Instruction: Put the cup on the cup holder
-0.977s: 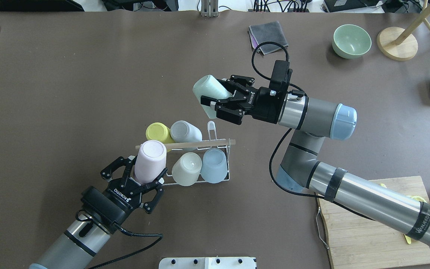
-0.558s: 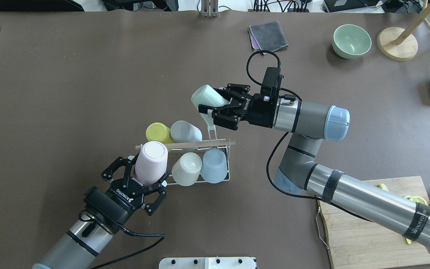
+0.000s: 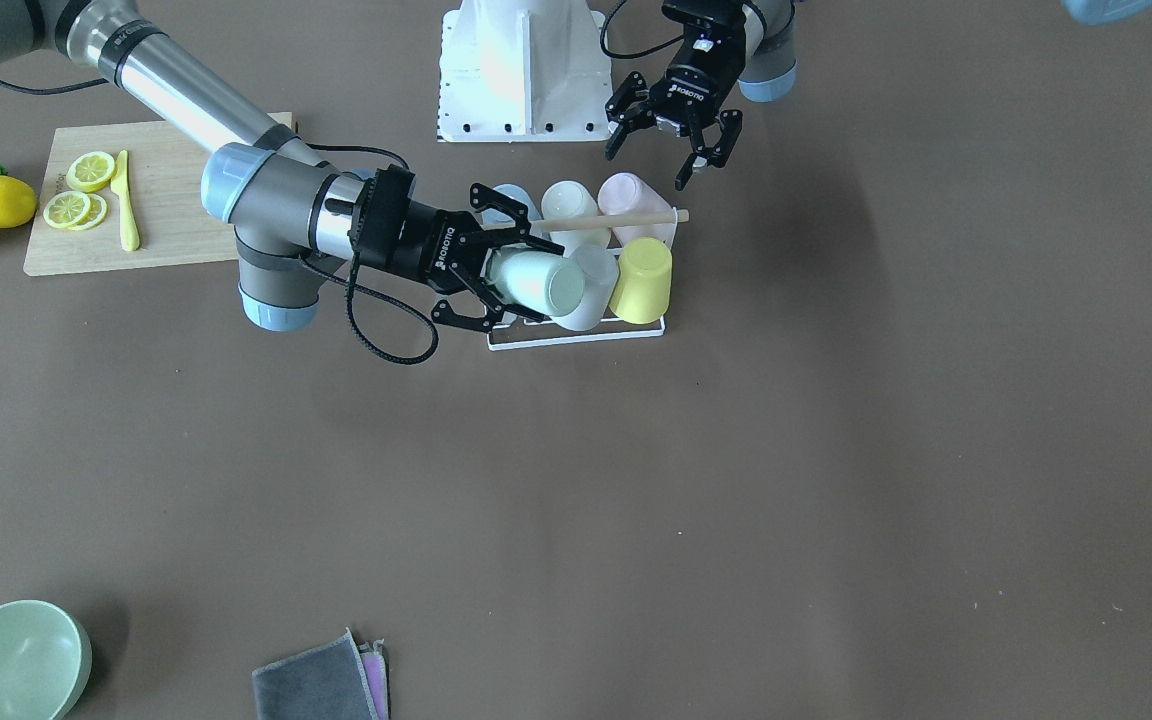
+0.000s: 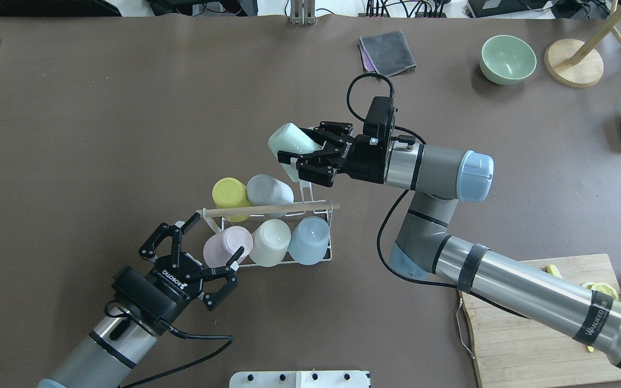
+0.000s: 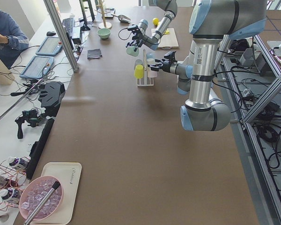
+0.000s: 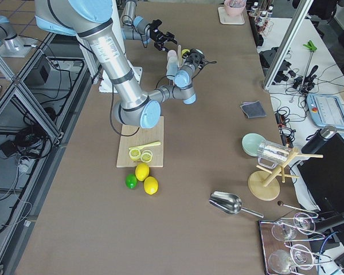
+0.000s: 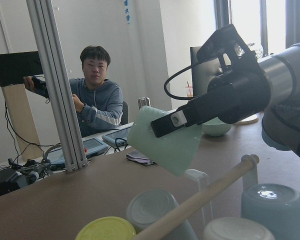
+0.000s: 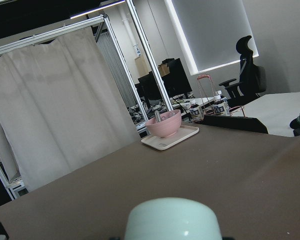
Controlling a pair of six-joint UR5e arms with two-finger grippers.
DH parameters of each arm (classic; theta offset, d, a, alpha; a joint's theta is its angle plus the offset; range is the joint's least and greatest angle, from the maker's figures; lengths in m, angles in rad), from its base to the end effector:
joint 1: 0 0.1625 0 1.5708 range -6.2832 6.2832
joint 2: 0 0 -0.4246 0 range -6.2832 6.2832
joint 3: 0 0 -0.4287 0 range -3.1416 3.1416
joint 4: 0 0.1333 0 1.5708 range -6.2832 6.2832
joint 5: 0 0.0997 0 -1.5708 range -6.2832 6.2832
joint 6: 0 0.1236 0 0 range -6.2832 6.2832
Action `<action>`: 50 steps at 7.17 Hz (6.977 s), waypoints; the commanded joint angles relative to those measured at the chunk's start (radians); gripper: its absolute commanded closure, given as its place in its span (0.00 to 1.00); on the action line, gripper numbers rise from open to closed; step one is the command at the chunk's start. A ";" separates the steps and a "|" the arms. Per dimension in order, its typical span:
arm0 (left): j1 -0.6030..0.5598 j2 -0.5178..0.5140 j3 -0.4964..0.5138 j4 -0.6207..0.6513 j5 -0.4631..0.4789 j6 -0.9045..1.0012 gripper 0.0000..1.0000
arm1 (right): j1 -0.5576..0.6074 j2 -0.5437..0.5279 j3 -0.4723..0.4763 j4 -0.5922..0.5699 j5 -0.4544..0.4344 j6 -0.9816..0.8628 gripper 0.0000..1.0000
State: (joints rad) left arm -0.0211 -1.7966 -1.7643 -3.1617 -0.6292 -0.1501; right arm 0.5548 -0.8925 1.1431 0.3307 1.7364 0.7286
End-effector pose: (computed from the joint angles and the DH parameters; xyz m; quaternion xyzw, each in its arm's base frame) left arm 0.5050 -0.2439 0.2806 0.6793 0.4047 0.0147 0.6121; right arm -0.5601 -0.4799 0.2365 0.5339 -0.6969 -0.1398 0.4579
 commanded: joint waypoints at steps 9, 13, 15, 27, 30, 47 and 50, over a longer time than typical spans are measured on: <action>-1.023 0.160 -0.043 0.741 -1.132 -0.146 0.03 | -0.035 -0.017 0.000 0.013 0.002 0.000 1.00; -1.304 0.143 0.020 1.214 -1.379 -0.135 0.03 | -0.035 -0.051 0.012 0.048 0.002 -0.001 1.00; -1.350 0.126 0.026 1.374 -1.415 -0.135 0.03 | -0.036 -0.054 0.012 0.048 0.000 -0.005 1.00; -1.510 0.095 0.175 1.677 -1.842 -0.031 0.03 | 0.340 -0.159 0.241 -0.686 0.002 0.125 0.00; -1.548 0.134 0.190 1.674 -1.755 0.116 0.02 | 0.335 -0.371 0.675 -1.258 0.003 0.173 0.00; -1.562 0.169 0.181 1.675 -1.724 0.135 0.02 | 0.976 -0.501 0.265 -1.947 0.583 -0.608 0.00; -1.563 0.171 0.189 1.677 -1.721 0.135 0.03 | 0.972 -0.510 0.299 -1.954 0.585 -0.583 0.00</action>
State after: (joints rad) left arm -1.5843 -1.6263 -1.5774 -1.4861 -2.3508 -0.0150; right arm 1.5280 -1.4015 1.4390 -1.6213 2.3208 0.1415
